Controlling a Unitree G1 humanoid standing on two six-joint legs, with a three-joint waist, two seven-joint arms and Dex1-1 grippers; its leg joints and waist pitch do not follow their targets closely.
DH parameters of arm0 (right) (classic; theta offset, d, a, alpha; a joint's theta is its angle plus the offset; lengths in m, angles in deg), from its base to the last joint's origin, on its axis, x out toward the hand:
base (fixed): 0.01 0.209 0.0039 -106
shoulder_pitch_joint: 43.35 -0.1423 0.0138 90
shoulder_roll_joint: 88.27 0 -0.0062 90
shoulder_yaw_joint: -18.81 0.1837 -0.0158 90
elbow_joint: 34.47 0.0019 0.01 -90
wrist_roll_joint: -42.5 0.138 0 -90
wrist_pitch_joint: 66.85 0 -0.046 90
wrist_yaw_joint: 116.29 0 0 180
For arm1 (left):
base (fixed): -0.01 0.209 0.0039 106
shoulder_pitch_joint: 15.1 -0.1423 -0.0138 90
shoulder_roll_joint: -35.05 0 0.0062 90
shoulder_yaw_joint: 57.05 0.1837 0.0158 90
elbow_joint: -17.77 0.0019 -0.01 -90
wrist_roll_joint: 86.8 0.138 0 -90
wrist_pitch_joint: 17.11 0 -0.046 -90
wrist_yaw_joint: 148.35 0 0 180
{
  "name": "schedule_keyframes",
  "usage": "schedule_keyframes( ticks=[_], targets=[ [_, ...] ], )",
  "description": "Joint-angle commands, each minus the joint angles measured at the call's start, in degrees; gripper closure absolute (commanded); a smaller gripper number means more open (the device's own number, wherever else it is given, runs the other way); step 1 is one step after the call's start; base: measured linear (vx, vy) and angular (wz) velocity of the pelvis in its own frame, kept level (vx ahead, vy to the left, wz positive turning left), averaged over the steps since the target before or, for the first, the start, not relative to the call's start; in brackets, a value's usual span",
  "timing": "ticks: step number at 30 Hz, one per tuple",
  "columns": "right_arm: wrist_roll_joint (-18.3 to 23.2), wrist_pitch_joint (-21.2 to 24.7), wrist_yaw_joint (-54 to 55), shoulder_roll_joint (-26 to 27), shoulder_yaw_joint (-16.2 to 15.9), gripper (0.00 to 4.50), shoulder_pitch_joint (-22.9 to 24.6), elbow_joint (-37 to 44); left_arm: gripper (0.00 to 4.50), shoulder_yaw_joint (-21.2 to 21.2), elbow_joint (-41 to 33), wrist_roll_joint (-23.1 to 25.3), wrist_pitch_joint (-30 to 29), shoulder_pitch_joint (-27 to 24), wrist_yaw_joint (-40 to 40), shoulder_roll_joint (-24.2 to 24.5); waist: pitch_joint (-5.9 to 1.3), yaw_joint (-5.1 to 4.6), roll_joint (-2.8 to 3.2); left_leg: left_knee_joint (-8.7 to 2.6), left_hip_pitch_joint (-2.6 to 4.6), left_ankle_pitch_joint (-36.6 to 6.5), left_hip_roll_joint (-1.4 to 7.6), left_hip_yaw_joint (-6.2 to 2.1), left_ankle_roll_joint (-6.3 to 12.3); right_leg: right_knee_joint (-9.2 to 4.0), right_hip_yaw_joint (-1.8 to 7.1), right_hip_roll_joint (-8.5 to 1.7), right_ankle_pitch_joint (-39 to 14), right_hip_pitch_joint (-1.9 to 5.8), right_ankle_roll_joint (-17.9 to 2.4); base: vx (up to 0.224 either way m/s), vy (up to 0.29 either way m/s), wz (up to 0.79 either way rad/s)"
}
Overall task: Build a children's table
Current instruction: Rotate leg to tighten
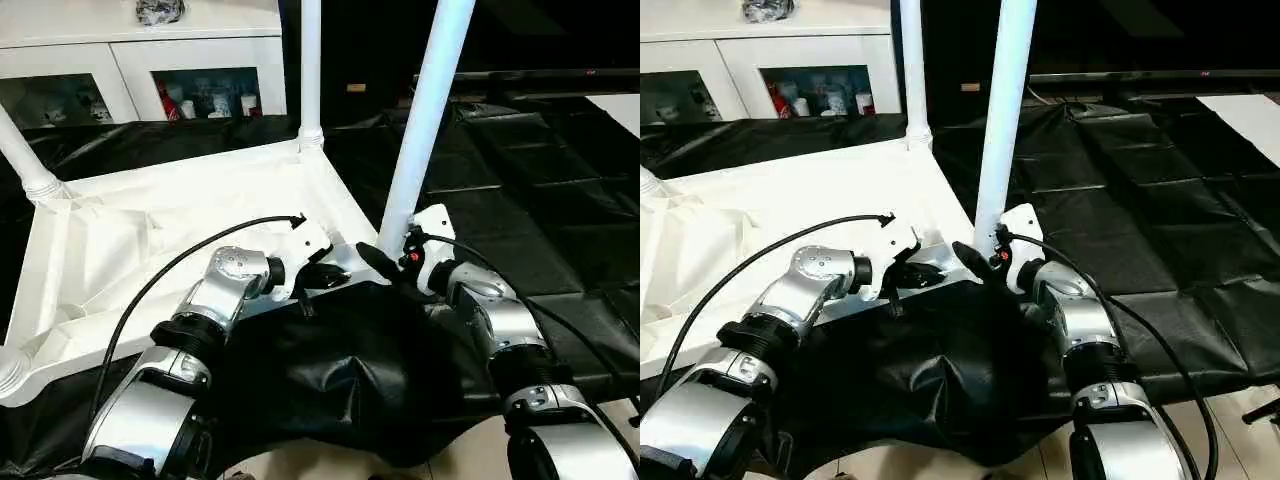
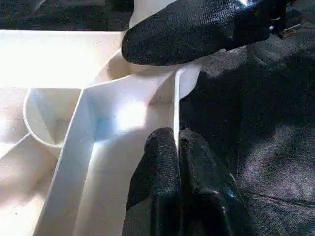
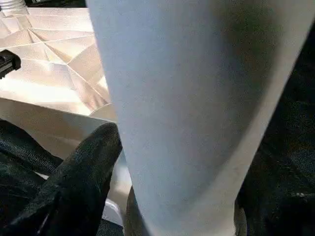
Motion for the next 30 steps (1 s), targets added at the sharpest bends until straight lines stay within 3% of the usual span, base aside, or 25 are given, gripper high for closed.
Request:
schedule_keyframes(
  ticks=[1,12,13,14,15,18,20,23,30],
  targets=[
    [0.5,1.1,-5.1,3.5,-6.2,0.94,0.3,0.2,4.50,0.8,-3.6,-3.7,3.7,1.3,1.1,-3.4,-3.72,0.32,-1.21,-3.50,-0.24,-7.6,1.49,-0.39,5.71,-4.45,3.31,-3.80,-17.0,3.38,-10.5,0.000,0.000,0.00],
    [0.5,1.0,-6.5,3.0,-6.4,0.94,0.6,0.6,4.50,0.8,-3.9,-3.8,3.7,1.1,1.8,-3.1,-3.71,0.35,-1.20,-3.50,-0.27,-7.5,1.48,-0.40,5.68,-4.49,3.32,-3.84,-17.4,3.39,-10.3,0.000,0.000,0.00],
    [0.6,0.5,-10.8,0.8,-7.0,0.94,1.4,2.5,4.50,0.7,-4.8,-4.1,3.9,0.2,4.3,-1.7,-3.65,0.46,-0.06,-3.46,-0.13,-8.0,1.44,-0.50,5.66,-4.44,3.25,-3.82,-17.8,3.38,-10.4,0.000,0.000,0.00],
    [0.7,-0.2,-15.5,-2.5,-7.6,0.94,2.5,5.7,4.50,0.8,-5.8,-4.3,4.3,-0.9,7.8,1.0,-3.89,0.58,-0.86,-3.26,-0.35,-7.4,1.58,-0.31,6.47,-4.32,3.29,-3.61,-15.1,3.73,-10.5,0.000,0.000,0.00],
    [0.8,-0.7,-18.3,-4.7,-8.0,0.94,3.3,7.9,4.50,0.8,-6.4,-4.5,4.7,-1.7,10.1,2.8,-3.82,0.61,-1.04,-3.36,-0.59,-7.2,1.67,-0.37,6.92,-4.08,3.29,-3.52,-14.0,3.80,-10.7,0.000,0.000,0.00],
    [0.9,-0.9,-19.0,-5.4,-8.2,0.94,3.6,8.6,4.50,0.9,-6.6,-4.5,4.7,-1.9,10.6,3.3,-4.00,0.74,-0.75,-3.19,-0.54,-6.7,1.78,-0.28,7.62,-3.76,3.27,-3.58,-12.3,3.56,-11.4,0.000,0.000,0.00],
    [0.7,-0.9,-19.1,-5.4,-8.3,0.94,3.5,8.5,4.50,0.8,-6.7,-4.5,4.6,-2.0,10.6,3.4,-3.80,0.98,-0.79,-3.36,-0.21,-7.7,1.90,-0.28,6.31,-4.09,3.30,-3.70,-14.9,3.29,-11.5,0.000,0.000,0.00],
    [0.7,-0.9,-19.2,-5.5,-8.3,0.94,3.4,8.4,4.50,0.7,-6.7,-4.5,4.6,-2.0,10.6,3.4,-3.79,0.86,-0.82,-3.46,-0.13,-8.3,1.87,-0.35,5.58,-4.03,3.36,-3.63,-14.9,3.27,-11.5,0.000,0.000,0.00],
    [2.5,1.3,-21.7,-6.4,-8.0,0.94,3.6,9.9,4.50,0.6,-7.4,-4.9,4.5,-2.3,10.9,4.0,-3.91,1.05,-0.93,-3.28,-0.33,-6.8,1.75,-0.27,6.33,-3.87,3.33,-3.60,-13.5,3.47,-11.4,0.000,0.000,0.00]
  ],
)
